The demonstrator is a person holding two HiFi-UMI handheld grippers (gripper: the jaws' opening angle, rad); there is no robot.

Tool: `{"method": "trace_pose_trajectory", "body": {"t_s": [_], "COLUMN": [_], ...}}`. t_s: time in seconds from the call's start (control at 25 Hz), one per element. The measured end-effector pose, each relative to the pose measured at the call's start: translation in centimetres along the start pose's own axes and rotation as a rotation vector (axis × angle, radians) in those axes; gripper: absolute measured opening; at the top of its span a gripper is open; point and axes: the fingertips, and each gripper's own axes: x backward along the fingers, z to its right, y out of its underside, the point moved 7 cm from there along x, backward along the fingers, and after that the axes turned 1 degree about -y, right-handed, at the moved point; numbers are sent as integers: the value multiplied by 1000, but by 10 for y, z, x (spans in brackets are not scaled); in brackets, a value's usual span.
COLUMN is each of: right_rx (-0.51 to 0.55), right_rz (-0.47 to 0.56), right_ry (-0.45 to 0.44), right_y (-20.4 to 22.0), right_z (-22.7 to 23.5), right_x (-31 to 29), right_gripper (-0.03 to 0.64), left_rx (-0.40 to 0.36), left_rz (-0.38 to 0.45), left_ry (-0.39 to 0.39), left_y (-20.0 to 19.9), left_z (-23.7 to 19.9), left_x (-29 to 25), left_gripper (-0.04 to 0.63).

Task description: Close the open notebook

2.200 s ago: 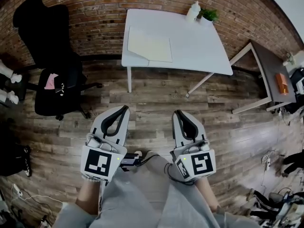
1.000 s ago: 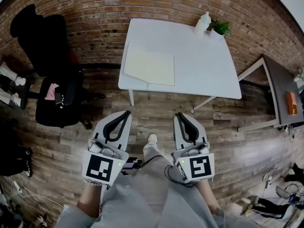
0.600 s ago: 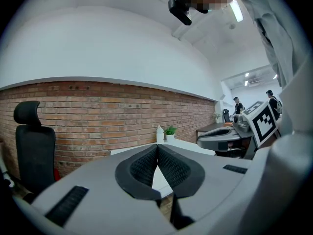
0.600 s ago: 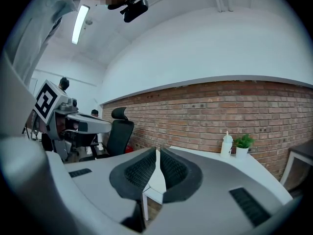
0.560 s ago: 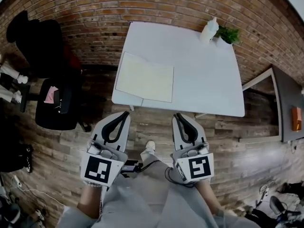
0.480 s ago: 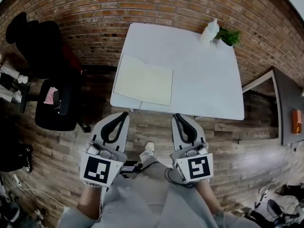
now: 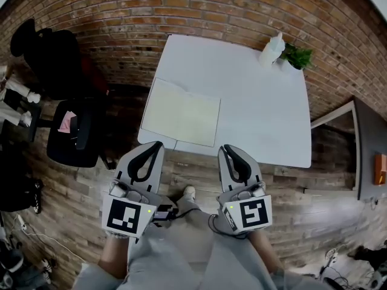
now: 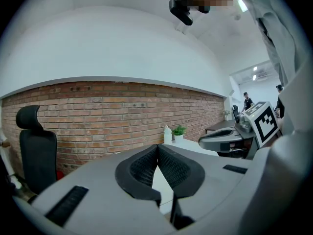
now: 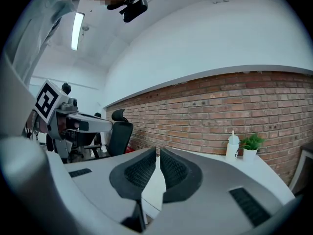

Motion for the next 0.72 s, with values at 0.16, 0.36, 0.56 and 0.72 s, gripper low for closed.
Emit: {"method": "trace_pose_trajectory", "body": {"t_s": [0.16, 0.36, 0.56, 0.72], "right_rx": [4, 12, 15, 19], "right_rz": [4, 23, 31, 29], "right_ry": [-1, 24, 56, 63], "right_y": [-2, -11, -19, -22], "right_z": [0, 2, 5, 2], "right_x": [-5, -13, -26, -39], "right_gripper": [55, 55, 55, 55], "left_rx": [-7, -22, -16, -32], "left_rz": [13, 35, 51, 44], "left_ry": [3, 17, 33, 29], "left_y": [-4, -13, -19, -17], "left_z": [-4, -16, -33, -51], "left_x": [-5, -13, -22, -25], "left_gripper": [18, 18, 18, 18]}}
